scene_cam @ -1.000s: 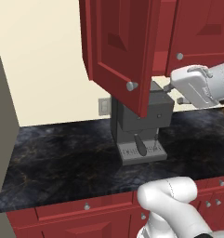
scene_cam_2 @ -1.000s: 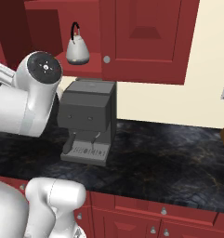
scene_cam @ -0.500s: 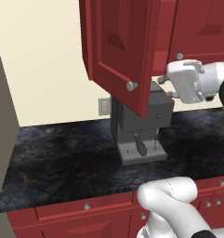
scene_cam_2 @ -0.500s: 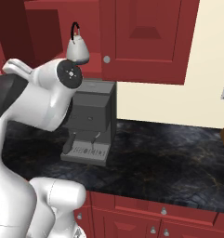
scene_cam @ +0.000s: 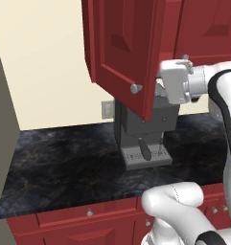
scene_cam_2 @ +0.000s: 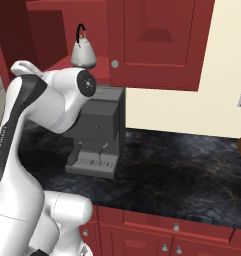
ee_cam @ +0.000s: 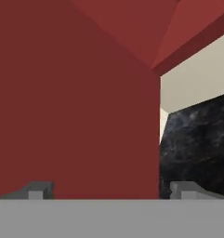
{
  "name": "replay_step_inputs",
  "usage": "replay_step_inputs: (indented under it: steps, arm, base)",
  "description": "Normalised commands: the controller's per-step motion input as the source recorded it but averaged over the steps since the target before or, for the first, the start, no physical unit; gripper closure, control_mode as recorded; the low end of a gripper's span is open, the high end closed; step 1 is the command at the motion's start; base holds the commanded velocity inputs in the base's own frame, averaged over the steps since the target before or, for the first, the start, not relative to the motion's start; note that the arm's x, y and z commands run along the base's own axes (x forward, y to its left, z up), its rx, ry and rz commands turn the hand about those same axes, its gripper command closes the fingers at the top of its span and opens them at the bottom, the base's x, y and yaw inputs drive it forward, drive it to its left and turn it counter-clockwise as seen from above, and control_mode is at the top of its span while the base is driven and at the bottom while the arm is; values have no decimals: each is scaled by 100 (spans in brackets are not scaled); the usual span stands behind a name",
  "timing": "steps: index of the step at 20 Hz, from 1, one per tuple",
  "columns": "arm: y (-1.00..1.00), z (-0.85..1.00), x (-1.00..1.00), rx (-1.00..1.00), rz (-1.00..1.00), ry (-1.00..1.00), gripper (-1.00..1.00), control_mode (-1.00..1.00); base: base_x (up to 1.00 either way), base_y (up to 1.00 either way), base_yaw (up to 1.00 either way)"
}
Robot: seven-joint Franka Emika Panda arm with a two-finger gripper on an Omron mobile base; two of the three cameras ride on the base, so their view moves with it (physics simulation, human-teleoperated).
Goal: Open the cabinet, pick the kettle from the cabinet, and place it in the sink.
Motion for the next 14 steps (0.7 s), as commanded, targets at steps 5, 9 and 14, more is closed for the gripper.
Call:
replay_step_inputs:
  steps: [5, 9, 14]
  arm:
    - [38, -6, 28, 6, 12, 0, -100, -100]
    - [54, -7, 8, 3, 16, 0, -100, -100]
    - [66, -3, 0, 0, 18, 0, -100, -100]
  base:
    - [0, 0, 0]
    - [0, 0, 0]
    - [0, 0, 0]
